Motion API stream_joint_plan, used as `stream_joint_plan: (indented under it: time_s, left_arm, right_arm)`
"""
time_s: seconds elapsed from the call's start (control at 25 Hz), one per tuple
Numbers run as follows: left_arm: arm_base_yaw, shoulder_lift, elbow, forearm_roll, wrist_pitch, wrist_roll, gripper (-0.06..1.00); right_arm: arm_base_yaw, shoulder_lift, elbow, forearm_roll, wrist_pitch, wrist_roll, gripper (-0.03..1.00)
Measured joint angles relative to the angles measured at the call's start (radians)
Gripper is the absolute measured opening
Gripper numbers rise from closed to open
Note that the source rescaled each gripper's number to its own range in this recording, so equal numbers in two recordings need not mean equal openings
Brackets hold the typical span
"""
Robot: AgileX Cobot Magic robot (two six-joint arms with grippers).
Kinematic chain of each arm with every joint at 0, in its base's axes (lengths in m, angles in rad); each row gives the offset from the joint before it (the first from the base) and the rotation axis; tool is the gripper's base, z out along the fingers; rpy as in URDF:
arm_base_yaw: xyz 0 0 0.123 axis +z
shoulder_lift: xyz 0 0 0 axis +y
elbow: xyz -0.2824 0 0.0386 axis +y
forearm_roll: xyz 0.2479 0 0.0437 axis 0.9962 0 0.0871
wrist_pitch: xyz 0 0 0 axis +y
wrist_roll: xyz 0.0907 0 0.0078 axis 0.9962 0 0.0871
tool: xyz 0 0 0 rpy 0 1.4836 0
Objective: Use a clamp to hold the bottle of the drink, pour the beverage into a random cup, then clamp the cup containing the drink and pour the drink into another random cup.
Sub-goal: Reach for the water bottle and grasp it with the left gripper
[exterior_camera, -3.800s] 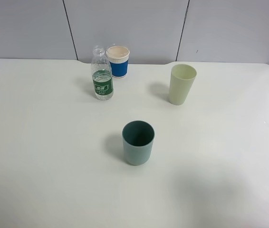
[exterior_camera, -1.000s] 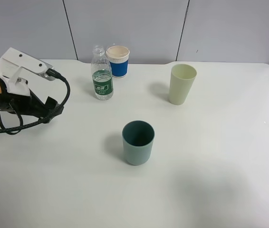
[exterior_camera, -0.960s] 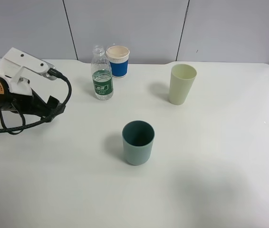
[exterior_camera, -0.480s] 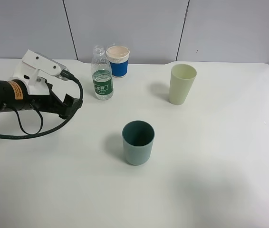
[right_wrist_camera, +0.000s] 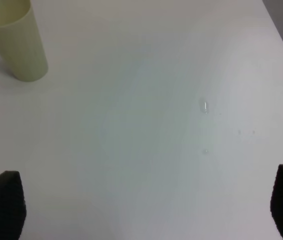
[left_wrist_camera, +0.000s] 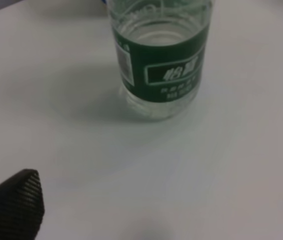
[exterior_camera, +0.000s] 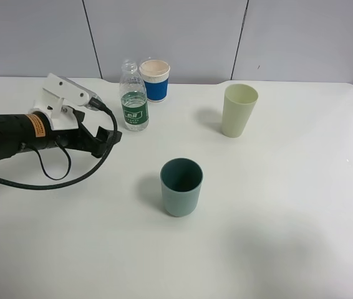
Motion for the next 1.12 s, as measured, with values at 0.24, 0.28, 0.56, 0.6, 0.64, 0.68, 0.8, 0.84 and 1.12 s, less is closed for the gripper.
stream_joint_plan:
  time_s: [0.24,0.28,0.56,0.6,0.64,0.68,0.8,0.84,1.12]
  left_arm:
    - [0.0,0.069,-0.039,0.001,-0.085,0.01,0.96]
    - [0.0,0.081,-0.044,0.001,-0.102,0.011,0.96]
    - [0.0,0.148,-0.119,0.001,-0.143,0.014,0.96]
    - [0.0,0.157,-0.13,0.001,-0.144,0.014,0.96]
    - [0.0,0.169,-0.144,0.001,-0.144,0.014,0.96]
    - [0.0,0.183,-0.159,0.001,-0.144,0.014,0.96]
    - [0.0,0.221,-0.201,0.001,-0.144,0.014,0.96]
    - [0.0,0.233,-0.214,0.001,-0.144,0.014,0.96]
    - [0.0,0.297,-0.301,0.021,-0.144,0.014,0.96]
  right_arm:
    - [0.0,0.0,0.0,0.0,0.0,0.0,0.99]
    - [0.0,0.0,0.0,0.0,0.0,0.0,0.99]
    - [0.0,0.0,0.0,0.0,0.0,0.0,0.99]
    - [0.0,0.0,0.0,0.0,0.0,0.0,0.99]
    - [0.0,0.0,0.0,0.0,0.0,0.0,0.99]
    - [0.0,0.0,0.0,0.0,0.0,0.0,0.99]
    - [0.0,0.0,0.0,0.0,0.0,0.0,0.99]
    - [0.0,0.0,0.0,0.0,0.0,0.0,0.99]
    - [0.0,0.0,0.0,0.0,0.0,0.0,0.99]
